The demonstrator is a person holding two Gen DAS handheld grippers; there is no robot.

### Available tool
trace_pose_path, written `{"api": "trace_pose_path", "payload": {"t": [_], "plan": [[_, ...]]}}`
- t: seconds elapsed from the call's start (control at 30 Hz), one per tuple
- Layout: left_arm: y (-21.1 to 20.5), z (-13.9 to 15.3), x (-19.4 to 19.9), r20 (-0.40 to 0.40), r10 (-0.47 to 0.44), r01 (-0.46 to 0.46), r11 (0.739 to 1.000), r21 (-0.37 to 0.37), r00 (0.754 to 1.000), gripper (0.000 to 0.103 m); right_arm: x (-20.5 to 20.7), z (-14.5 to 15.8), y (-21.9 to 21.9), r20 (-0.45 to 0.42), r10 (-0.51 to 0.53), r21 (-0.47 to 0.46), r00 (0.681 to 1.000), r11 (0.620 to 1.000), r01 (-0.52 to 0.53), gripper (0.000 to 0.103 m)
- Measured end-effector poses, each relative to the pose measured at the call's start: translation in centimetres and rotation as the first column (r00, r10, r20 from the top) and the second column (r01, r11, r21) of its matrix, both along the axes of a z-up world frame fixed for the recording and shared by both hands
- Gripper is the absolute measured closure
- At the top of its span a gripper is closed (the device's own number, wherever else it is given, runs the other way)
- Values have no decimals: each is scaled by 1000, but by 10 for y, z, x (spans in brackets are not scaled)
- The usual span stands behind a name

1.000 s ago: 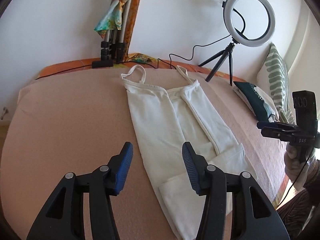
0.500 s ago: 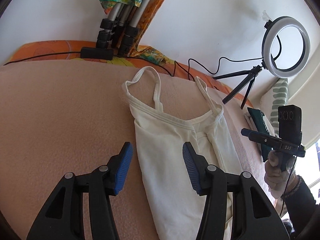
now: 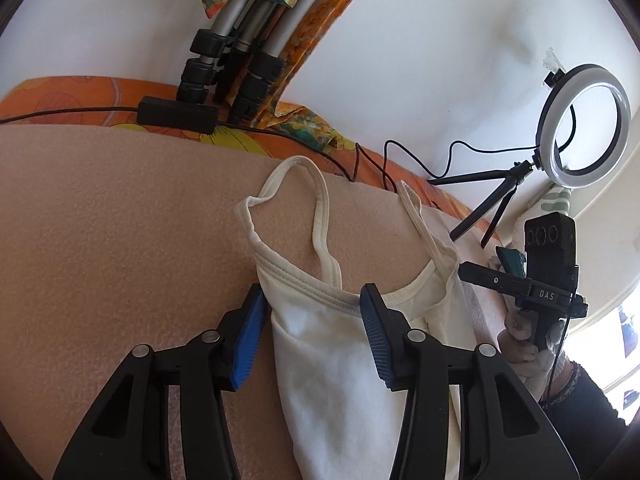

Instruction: Fold small clothes

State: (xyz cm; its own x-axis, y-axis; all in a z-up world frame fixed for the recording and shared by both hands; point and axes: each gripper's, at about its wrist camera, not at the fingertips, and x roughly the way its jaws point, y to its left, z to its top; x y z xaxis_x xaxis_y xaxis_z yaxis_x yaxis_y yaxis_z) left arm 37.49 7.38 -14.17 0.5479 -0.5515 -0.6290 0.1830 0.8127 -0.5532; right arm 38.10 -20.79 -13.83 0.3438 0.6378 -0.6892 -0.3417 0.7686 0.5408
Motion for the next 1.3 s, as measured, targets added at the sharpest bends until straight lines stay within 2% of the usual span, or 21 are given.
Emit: {"api": "trace_pose_path", "payload": {"t": [0.03,0.1,0.2,0.33,0.47,0.77,1.07,1.3], "plan": [[1,-3,3,-16,3,-3,1000,-14,1000,77,2,0,2,-7,3,-5,1000,1000,-3,59],[4,-6,5,-33,30,-30,999,-16,999,94,5,-2,8,-22,9,-19,1000,1000,-10,82],[6,-7,4,-32,37,-37,999,-24,999,98,4,-1,10,-11,2,-47,1000,999,-3,94],[3,0,0,4,28,-28,1000,-3,1000,100,1,5,9,7,1,-35,1000,999,-1,96],[2,11,-5,23,33,-32,999,-19,999,101,-6,21,9,48,11,-41,999,999,-9,96],[-7,50,-40,94,1,-1,1000,0,996,101,-45,75,8,129,28,-44,991,999,-22,96],[-14,85,-104,151,-12,8,1000,28,988,101,-122,119,13,196,41,-81,980,996,-26,96],[-11,88,-162,137,-17,12,999,37,990,101,-191,126,11,211,45,-99,976,995,-24,96]]}}
